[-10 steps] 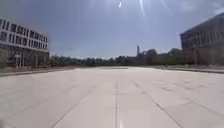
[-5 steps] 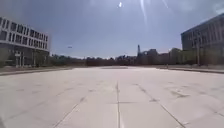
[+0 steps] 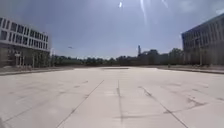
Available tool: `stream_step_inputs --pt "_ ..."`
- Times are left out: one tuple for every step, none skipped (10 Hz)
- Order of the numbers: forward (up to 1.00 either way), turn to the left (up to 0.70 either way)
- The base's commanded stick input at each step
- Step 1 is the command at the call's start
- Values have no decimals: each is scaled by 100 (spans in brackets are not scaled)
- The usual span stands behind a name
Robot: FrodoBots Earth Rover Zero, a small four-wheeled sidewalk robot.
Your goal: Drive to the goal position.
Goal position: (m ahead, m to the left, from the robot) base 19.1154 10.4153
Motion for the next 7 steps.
stream_step_inputs --pt "85 7" --pt "85 3" --pt "85 0" --pt "85 0" --pt "85 0" --pt "85 0" --pt "85 0"
